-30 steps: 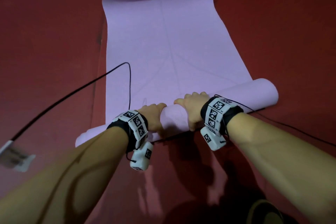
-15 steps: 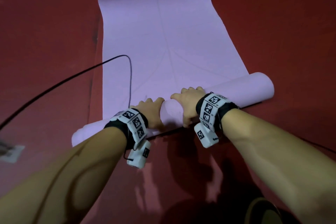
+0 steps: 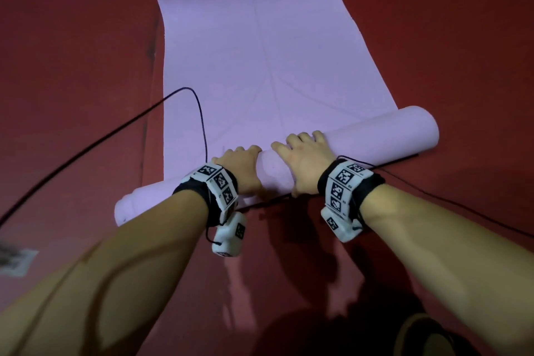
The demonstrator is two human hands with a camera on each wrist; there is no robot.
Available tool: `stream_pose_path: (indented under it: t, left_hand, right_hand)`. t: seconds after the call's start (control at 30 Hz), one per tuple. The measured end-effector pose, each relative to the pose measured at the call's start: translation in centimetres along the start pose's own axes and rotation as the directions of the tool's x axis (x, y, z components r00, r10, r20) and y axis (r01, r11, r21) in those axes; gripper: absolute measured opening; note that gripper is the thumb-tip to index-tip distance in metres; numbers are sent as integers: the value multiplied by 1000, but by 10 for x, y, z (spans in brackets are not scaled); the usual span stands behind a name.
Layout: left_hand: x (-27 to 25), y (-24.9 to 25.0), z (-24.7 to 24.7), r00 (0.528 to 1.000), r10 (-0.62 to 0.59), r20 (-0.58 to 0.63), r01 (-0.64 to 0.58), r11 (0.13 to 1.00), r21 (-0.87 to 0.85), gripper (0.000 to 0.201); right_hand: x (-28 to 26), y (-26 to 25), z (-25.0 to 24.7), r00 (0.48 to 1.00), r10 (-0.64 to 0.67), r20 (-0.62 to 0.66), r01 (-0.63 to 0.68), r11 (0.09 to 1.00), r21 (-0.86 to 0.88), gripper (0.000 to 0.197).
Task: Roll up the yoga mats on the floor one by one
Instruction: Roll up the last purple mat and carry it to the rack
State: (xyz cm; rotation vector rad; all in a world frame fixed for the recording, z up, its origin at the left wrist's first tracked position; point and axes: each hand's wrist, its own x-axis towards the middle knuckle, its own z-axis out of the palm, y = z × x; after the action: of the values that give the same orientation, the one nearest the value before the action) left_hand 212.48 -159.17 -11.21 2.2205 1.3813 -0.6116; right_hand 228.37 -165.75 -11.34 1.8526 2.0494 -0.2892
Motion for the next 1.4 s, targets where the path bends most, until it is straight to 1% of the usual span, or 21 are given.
stream_pose_path:
  t: [0.1,0.17,0.2,0.27,0.33,0.43,0.47,0.57,0.63,0.7,0.8,0.93,1.03,1.1,1.17,1.27,1.33,1.4]
  left_hand:
    - [-3,-8,3,989,106,-103,-111,993,-50,103]
    - [-9,-14,3,971,168,-169,-181,981,-65,105]
    - [-12,-14,3,965,176,-193,-187,981,-40,103]
    - [-13,-13,8,964,157,-213,-151,988,43,105]
    - [-11,-10,14,965,133,-224,-118,990,81,110]
    - [-7,-9,13,965,119,-232,-107,992,67,109]
    - [-4,-10,11,966,126,-227,-114,991,65,109]
    - [4,-16,2,972,144,-185,-135,989,59,111]
    - [8,-19,-1,974,151,-170,-145,988,52,114]
    - [12,-20,-4,975,150,-162,-146,989,39,115]
    - [15,-23,-6,975,148,-163,-148,989,14,115]
    - [11,-22,-7,958,163,-237,-166,986,10,107]
    - [5,-13,-2,944,126,-304,-107,991,78,109]
    - [3,-10,7,939,110,-325,-78,991,109,114]
    - [3,-8,16,928,108,-357,-74,991,108,108]
    - [7,-8,20,919,94,-383,-55,992,111,99]
    - [13,-11,14,925,89,-370,-52,993,109,102]
    - [20,-15,2,942,96,-321,-66,992,103,110]
  right_hand:
    - [9,3,-11,997,11,78,-15,999,46,112]
    - [19,5,-20,991,8,136,-17,997,71,109]
    - [24,7,-25,987,5,163,-18,997,81,106]
    - [31,10,-33,977,-6,213,-17,994,107,102]
    - [35,13,-36,974,-18,226,-11,992,129,105]
    - [34,17,-30,985,-24,169,0,991,137,113]
    - [31,16,-27,989,-8,146,-10,993,118,117]
    - [20,5,-10,995,88,37,-87,996,-29,125]
    - [15,1,0,994,98,-51,-100,994,-53,121]
    - [19,4,2,994,80,-77,-81,997,-16,116]
    - [27,8,-9,997,79,-17,-79,997,22,113]
    - [43,11,-27,993,75,95,-82,994,73,112]
    - [55,16,-41,978,66,199,-88,990,106,107]
    - [60,18,-44,973,53,225,-82,989,122,108]
    - [61,19,-41,975,58,215,-84,990,113,117]
    - [57,18,-31,987,72,145,-87,992,93,125]
    - [52,14,-24,993,94,66,-98,994,57,125]
    - [47,8,-14,992,126,-27,-125,992,16,122]
